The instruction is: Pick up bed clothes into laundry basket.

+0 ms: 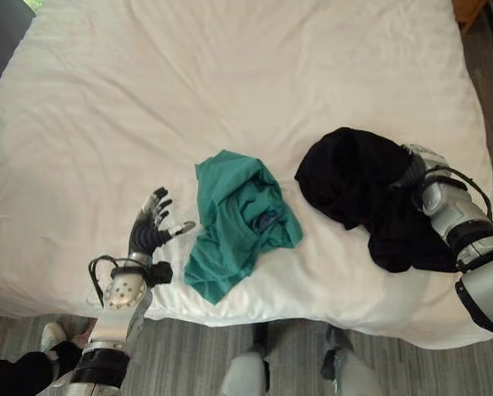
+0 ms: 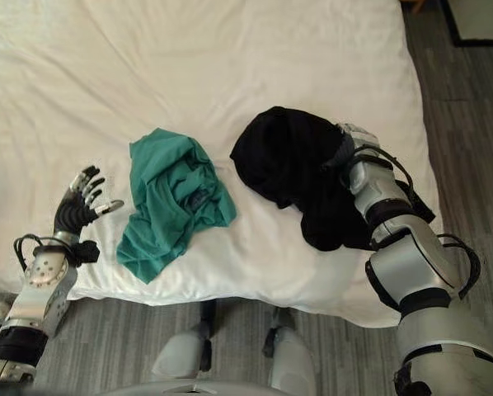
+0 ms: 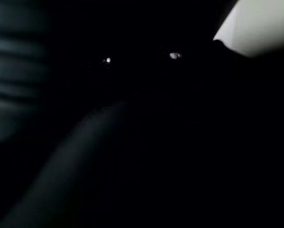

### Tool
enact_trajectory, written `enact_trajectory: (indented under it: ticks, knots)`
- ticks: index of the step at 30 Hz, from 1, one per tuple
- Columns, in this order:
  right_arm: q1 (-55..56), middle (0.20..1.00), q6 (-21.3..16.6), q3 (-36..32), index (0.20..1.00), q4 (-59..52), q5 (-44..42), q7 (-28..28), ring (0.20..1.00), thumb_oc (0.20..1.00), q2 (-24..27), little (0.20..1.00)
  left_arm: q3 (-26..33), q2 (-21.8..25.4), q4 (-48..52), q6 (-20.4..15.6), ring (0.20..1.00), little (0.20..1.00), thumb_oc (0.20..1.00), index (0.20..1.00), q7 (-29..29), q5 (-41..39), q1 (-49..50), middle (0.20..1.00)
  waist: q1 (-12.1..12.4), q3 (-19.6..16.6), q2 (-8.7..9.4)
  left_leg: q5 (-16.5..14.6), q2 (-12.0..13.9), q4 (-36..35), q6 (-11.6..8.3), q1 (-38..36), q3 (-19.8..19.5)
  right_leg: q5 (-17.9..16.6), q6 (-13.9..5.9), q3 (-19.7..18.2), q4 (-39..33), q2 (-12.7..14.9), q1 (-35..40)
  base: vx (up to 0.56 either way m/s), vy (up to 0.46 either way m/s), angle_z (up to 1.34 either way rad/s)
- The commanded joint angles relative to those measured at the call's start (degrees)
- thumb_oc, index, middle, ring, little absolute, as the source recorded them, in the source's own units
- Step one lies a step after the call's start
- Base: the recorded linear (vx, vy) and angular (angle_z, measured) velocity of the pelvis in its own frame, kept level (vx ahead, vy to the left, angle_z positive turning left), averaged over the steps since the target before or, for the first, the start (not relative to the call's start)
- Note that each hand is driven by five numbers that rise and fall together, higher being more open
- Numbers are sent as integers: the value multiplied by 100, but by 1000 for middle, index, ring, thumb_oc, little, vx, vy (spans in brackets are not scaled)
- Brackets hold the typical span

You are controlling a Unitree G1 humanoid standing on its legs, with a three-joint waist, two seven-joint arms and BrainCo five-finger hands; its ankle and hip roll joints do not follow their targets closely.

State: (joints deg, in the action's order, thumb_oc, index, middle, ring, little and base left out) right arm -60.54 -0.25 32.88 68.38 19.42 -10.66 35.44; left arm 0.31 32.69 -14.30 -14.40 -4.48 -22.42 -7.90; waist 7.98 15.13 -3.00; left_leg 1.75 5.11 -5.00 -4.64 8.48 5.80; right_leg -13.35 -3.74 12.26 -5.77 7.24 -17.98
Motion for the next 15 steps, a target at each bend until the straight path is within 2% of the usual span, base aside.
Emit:
enact_trajectory:
  ticks: [1, 5, 8, 11, 15]
  knots:
    - [-436, 200, 76, 385, 200, 570, -282, 207, 200, 200, -78, 200, 163, 264, 426, -443, 1000, 1000, 1000, 1000, -160, -381, -80, 1000, 34, -30, 68, 435, -40, 0, -240, 411, 191, 288, -545, -113, 77, 344, 176, 16, -62, 2]
    - [112, 200, 79, 339, 200, 462, -187, 262, 200, 200, -313, 200, 308, 383, 916, -522, 1000, 1000, 1000, 1000, -148, -320, -182, 1000, -23, -76, 22, 372, 29, 0, -239, 178, 215, 407, -516, -141, 77, 265, 420, 38, -38, 3]
    - [473, 200, 71, 277, 200, 258, -51, 249, 200, 200, -456, 200, 367, 521, 1414, -595, 1000, 1000, 1000, 1000, -134, -199, -370, 1000, -105, -156, 57, 291, 59, 0, -229, -72, 274, 472, -510, -172, 77, 235, 645, 27, -4, -2]
    - [696, 200, 32, 152, 200, 117, -13, 296, 200, 200, -559, 200, 278, 723, 1594, -520, 1000, 1000, 1000, 1000, -91, 230, -412, 1000, -193, -298, 138, 223, 75, 0, -200, -276, 355, 490, -511, -213, 77, 232, 801, 66, 1, -7]
    - [703, 200, -13, -2, 200, -217, -60, 359, 200, 200, -370, 200, 47, 980, 1530, -263, 1000, 1000, 1000, 1000, -158, 1306, -300, 1000, -369, -414, 287, 104, 115, 0, -173, -565, 478, 497, -510, -292, 77, 233, 1019, 24, 21, -24]
